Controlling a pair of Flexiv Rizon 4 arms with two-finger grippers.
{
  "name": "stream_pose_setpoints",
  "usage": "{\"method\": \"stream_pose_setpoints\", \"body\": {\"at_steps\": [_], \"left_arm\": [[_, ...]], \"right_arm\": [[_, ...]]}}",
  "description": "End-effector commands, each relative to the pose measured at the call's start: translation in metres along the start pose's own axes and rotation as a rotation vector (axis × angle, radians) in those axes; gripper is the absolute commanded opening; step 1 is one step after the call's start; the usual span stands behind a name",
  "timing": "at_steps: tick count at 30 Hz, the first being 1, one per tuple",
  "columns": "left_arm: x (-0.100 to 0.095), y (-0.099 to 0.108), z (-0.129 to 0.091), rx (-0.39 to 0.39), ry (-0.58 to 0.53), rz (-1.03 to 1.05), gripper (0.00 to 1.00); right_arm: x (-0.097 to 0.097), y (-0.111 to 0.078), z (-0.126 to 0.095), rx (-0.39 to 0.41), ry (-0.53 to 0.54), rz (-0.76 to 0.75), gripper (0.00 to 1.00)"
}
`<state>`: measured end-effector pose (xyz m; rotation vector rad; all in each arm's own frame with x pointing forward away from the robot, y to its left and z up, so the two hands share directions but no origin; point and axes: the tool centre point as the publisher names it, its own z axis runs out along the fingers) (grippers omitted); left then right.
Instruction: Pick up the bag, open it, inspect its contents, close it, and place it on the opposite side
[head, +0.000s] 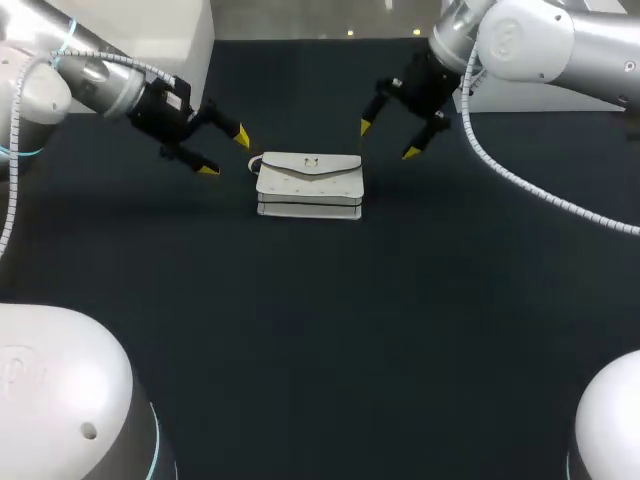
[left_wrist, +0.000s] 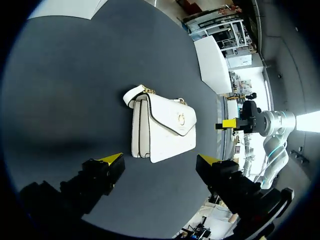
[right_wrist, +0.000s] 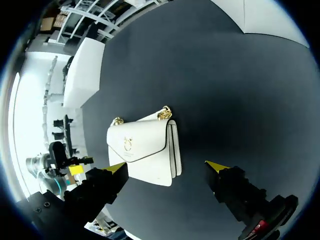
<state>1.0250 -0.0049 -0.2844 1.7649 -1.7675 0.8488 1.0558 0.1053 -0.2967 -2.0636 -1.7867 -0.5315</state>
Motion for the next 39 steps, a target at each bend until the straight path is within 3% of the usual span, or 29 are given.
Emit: {"method": "stream_pose_setpoints", "body": {"at_steps": [1, 10, 23, 30, 39], "left_arm": [[-0.010, -0.018, 0.011, -0.114, 0.221, 0.049, 1.00], [-0.009, -0.022, 0.022, -0.125, 0.261, 0.096, 1.00], [-0.008, -0.024, 0.024, -0.107, 0.245, 0.056, 1.00], [-0.001, -0.031, 0.042, -0.130, 0.305, 0.059, 1.00], [0.000, -0.038, 0.049, -0.128, 0.324, 0.048, 1.00]], "right_arm": [[-0.009, -0.009, 0.006, -0.036, 0.148, -0.018, 1.00], [-0.005, -0.013, 0.017, -0.059, 0.222, -0.052, 1.00], [-0.004, -0.014, 0.019, -0.047, 0.212, -0.056, 1.00], [0.001, 0.003, 0.052, 0.018, 0.320, 0.010, 1.00], [0.002, 0.016, 0.065, 0.008, 0.408, 0.009, 1.00]]}}
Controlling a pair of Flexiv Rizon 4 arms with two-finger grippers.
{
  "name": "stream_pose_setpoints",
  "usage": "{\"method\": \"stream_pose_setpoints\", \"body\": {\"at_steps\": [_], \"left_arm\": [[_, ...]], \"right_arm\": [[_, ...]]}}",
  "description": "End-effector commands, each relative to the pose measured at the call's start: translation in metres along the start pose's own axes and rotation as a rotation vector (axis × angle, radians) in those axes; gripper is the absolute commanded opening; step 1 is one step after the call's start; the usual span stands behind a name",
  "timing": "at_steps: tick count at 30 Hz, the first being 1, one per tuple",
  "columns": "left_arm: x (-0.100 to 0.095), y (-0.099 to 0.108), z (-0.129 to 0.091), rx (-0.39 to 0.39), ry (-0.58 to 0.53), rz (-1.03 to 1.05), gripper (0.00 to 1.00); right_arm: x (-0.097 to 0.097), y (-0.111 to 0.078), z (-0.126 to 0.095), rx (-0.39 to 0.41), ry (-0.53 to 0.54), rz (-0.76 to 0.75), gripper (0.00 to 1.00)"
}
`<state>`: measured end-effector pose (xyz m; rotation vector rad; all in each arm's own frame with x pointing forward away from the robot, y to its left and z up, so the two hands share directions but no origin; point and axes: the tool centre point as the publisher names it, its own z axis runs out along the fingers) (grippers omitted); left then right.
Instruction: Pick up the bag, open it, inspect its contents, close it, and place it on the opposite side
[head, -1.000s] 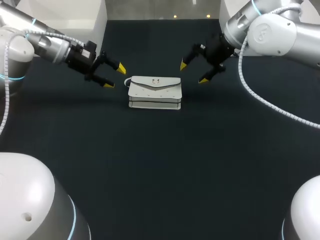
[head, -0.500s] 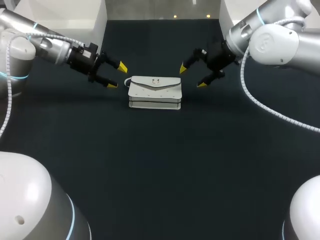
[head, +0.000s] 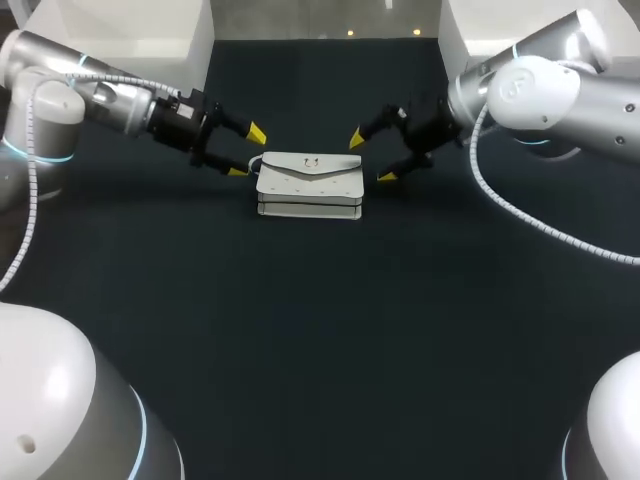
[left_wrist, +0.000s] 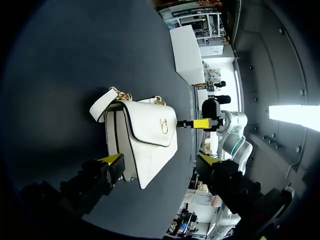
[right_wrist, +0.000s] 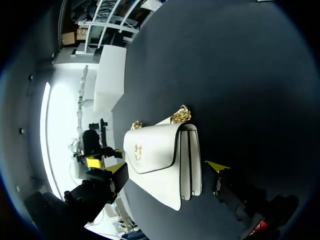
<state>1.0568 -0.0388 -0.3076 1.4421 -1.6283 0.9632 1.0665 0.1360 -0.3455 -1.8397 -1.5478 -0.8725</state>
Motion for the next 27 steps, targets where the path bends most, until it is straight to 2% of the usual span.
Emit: {"method": "stream_pose_setpoints", "body": {"at_steps": [1, 3, 4, 7, 9, 10, 11, 12, 14, 17, 21, 25, 27], "left_arm": [[-0.007, -0.011, 0.004, -0.016, 0.024, -0.003, 1.00], [-0.009, -0.013, 0.005, -0.011, 0.032, -0.008, 1.00], [-0.009, -0.015, 0.006, -0.011, 0.034, -0.009, 0.96], [-0.012, -0.019, 0.010, -0.010, 0.038, -0.017, 0.94], [-0.015, -0.022, 0.012, -0.010, 0.044, -0.027, 0.91], [-0.016, -0.023, 0.013, -0.009, 0.046, -0.029, 0.87], [-0.017, -0.025, 0.013, -0.009, 0.051, -0.034, 0.79], [-0.017, -0.026, 0.013, -0.006, 0.055, -0.036, 0.76], [-0.018, -0.027, 0.014, -0.004, 0.061, -0.038, 0.71], [-0.019, -0.029, 0.015, -0.003, 0.068, -0.045, 0.65], [-0.022, -0.030, 0.017, -0.012, 0.073, -0.058, 0.63], [-0.023, -0.027, 0.016, -0.013, 0.072, -0.073, 0.63], [-0.023, -0.024, 0.010, 0.008, 0.076, -0.081, 0.69]], "right_arm": [[-0.003, 0.009, 0.008, 0.034, 0.039, -0.004, 1.00], [-0.003, 0.010, 0.011, 0.037, 0.050, -0.003, 1.00], [-0.003, 0.010, 0.012, 0.042, 0.061, -0.001, 1.00], [-0.001, 0.010, 0.017, 0.048, 0.074, -0.005, 0.94], [0.001, 0.010, 0.020, 0.051, 0.084, -0.006, 0.85], [0.002, 0.010, 0.020, 0.052, 0.092, -0.006, 0.78], [0.003, 0.010, 0.021, 0.053, 0.094, -0.006, 0.68], [0.004, 0.010, 0.022, 0.055, 0.100, -0.007, 0.59], [0.005, 0.009, 0.023, 0.058, 0.112, -0.012, 0.50], [0.008, 0.007, 0.025, 0.063, 0.117, -0.020, 0.48], [0.008, 0.007, 0.028, 0.070, 0.121, -0.019, 0.47], [0.006, 0.007, 0.029, 0.074, 0.123, -0.015, 0.48], [0.006, 0.007, 0.029, 0.075, 0.123, -0.014, 0.48]]}}
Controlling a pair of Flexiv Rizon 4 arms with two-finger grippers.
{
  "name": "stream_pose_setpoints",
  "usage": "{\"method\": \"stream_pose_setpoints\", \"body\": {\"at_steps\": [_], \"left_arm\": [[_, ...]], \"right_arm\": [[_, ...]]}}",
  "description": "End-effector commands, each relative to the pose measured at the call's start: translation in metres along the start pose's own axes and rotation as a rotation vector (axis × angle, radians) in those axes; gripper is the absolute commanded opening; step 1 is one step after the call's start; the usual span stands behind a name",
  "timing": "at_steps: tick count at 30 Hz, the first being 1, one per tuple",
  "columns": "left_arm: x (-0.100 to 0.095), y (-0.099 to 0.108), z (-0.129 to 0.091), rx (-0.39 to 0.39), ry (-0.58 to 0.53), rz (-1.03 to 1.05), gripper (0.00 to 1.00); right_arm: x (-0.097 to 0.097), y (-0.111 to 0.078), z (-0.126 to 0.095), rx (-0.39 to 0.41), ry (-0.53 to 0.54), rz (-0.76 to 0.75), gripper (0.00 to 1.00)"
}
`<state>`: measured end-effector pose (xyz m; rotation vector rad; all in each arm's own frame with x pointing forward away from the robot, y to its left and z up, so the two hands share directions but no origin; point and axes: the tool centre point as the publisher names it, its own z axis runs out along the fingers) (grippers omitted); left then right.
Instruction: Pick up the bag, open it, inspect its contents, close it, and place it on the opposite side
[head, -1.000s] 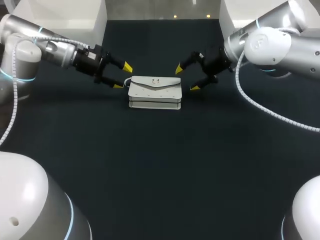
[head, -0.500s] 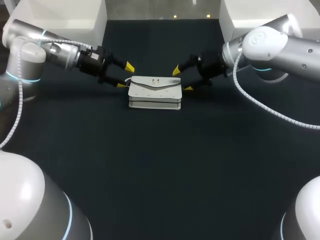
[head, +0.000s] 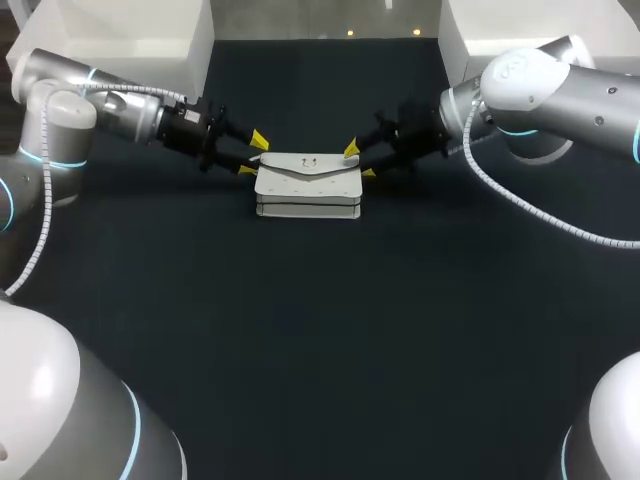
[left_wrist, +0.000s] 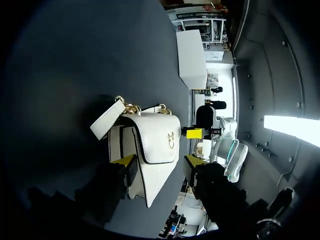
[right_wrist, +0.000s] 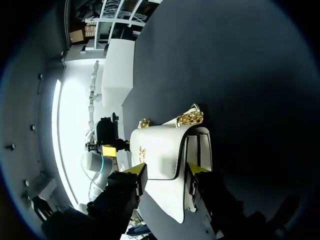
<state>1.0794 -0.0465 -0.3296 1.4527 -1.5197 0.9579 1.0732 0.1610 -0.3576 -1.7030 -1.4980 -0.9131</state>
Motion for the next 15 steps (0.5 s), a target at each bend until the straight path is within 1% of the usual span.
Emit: {"method": "stream_pose_setpoints", "body": {"at_steps": [1, 4, 6, 12, 15], "left_arm": [[-0.004, -0.002, -0.009, 0.012, 0.017, -0.007, 0.71], [-0.004, 0.000, -0.013, 0.020, 0.022, -0.008, 0.73], [-0.007, -0.002, -0.009, 0.015, 0.019, -0.017, 0.71], [-0.011, -0.007, 0.008, -0.018, 0.035, -0.038, 0.58], [-0.012, -0.009, 0.013, -0.023, 0.037, -0.043, 0.49]], "right_arm": [[-0.001, 0.004, 0.001, 0.013, 0.003, 0.001, 0.48], [-0.001, 0.004, 0.002, 0.016, 0.003, 0.000, 0.48], [0.000, 0.004, 0.002, 0.018, 0.005, -0.002, 0.48], [0.002, 0.003, 0.003, 0.017, 0.007, -0.011, 0.48], [0.000, 0.002, 0.005, 0.018, 0.008, -0.007, 0.48]]}}
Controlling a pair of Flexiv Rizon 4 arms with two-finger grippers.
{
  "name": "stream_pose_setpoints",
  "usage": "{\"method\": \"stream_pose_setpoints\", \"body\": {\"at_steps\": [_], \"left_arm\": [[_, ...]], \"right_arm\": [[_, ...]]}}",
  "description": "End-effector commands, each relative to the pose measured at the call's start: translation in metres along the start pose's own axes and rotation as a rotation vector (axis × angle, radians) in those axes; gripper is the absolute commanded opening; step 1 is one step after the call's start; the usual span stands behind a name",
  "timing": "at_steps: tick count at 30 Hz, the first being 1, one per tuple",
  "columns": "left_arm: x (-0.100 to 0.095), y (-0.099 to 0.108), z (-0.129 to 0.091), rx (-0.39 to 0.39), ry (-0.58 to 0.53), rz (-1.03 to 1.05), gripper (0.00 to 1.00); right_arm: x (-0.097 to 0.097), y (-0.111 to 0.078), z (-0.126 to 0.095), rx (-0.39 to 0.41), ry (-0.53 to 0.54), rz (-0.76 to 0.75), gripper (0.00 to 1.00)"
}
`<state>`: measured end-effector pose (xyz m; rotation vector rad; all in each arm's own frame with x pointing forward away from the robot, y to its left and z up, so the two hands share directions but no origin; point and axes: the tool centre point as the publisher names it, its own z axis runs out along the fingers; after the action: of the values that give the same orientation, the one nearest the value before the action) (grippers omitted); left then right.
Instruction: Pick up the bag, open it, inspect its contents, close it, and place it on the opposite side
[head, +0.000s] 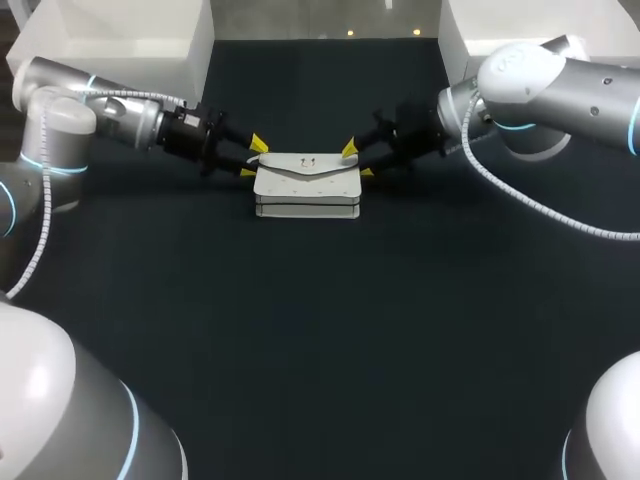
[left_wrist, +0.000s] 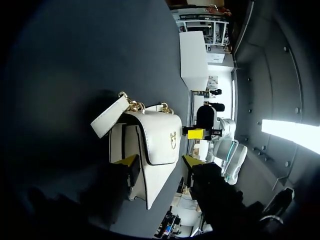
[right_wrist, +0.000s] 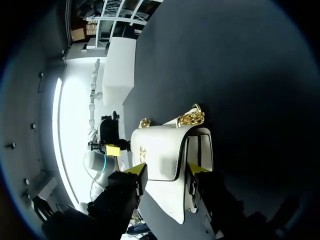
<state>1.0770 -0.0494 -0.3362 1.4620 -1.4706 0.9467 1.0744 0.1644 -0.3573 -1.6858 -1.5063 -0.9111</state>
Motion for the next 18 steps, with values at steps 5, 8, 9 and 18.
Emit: {"method": "stream_pose_setpoints", "body": {"at_steps": [5, 8, 9, 18], "left_arm": [[-0.0119, -0.0134, 0.0104, -0.015, 0.014, -0.026, 0.38], [-0.0150, -0.0141, 0.0104, -0.010, 0.013, -0.038, 0.29], [-0.0156, -0.0142, 0.0105, -0.008, 0.013, -0.040, 0.25], [-0.0169, -0.0140, 0.0112, 0.000, 0.010, -0.041, 0.00]], "right_arm": [[-0.0051, -0.0007, 0.0047, 0.011, 0.011, 0.012, 0.48], [-0.0061, -0.0016, 0.0063, 0.014, 0.016, 0.014, 0.48], [-0.0062, -0.0019, 0.0067, 0.015, 0.017, 0.014, 0.47], [-0.0102, -0.0049, 0.0100, 0.022, 0.035, 0.020, 0.00]]}}
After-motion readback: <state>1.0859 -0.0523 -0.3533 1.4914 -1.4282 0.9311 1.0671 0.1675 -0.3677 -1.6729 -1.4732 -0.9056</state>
